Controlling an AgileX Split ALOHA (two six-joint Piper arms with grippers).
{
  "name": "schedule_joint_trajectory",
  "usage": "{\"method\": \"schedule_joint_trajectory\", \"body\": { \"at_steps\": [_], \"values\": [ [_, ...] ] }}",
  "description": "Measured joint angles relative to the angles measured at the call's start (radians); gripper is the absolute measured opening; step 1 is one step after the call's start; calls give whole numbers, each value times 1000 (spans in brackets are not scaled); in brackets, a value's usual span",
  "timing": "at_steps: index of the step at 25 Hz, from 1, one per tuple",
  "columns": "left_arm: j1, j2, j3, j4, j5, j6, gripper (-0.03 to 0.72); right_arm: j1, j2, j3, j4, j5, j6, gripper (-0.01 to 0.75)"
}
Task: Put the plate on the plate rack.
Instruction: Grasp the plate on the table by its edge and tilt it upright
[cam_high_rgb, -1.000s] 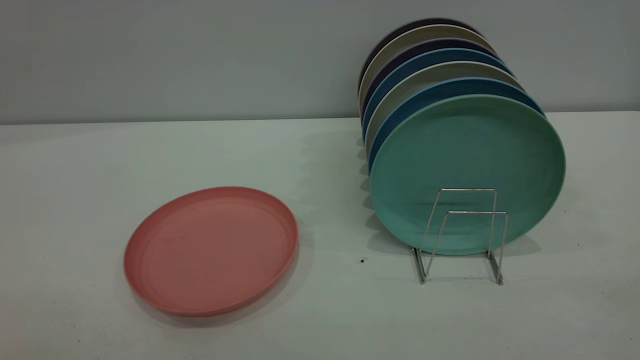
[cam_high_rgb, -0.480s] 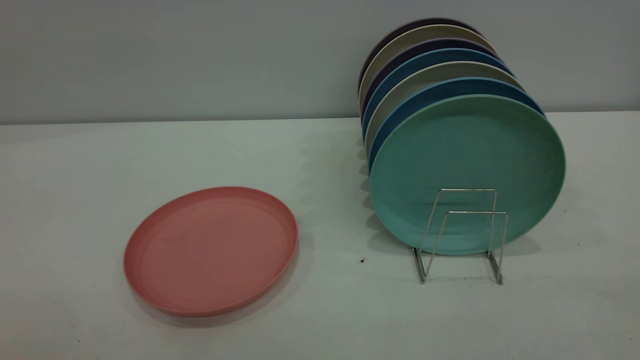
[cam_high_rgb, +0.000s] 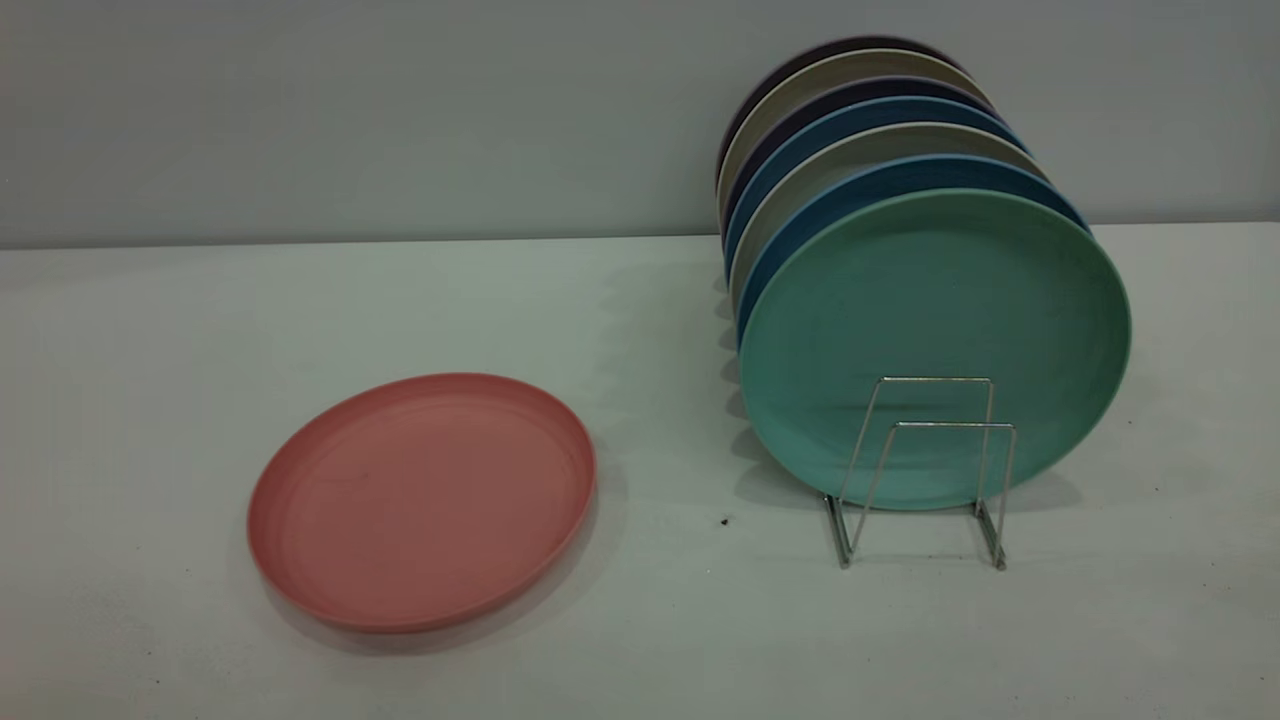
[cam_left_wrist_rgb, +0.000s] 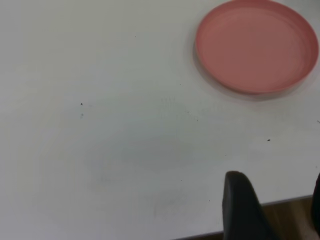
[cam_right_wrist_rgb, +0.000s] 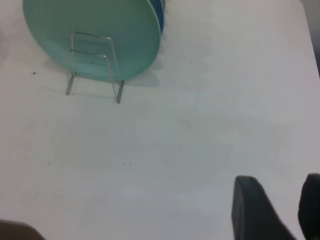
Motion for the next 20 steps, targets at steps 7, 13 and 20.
{"method": "schedule_joint_trajectory", "body": {
  "at_steps": [7, 13, 20],
  "values": [
    [0, 0, 0, 0, 0, 0, 377, 0, 0, 0, 0, 0, 0, 243],
    [-10, 53, -5, -34, -22, -2, 377, 0, 0, 0, 50, 0, 0, 243],
    [-83, 352, -10, -40, -111, -22, 377, 0, 164, -2, 156, -61, 0, 243]
  ]
}}
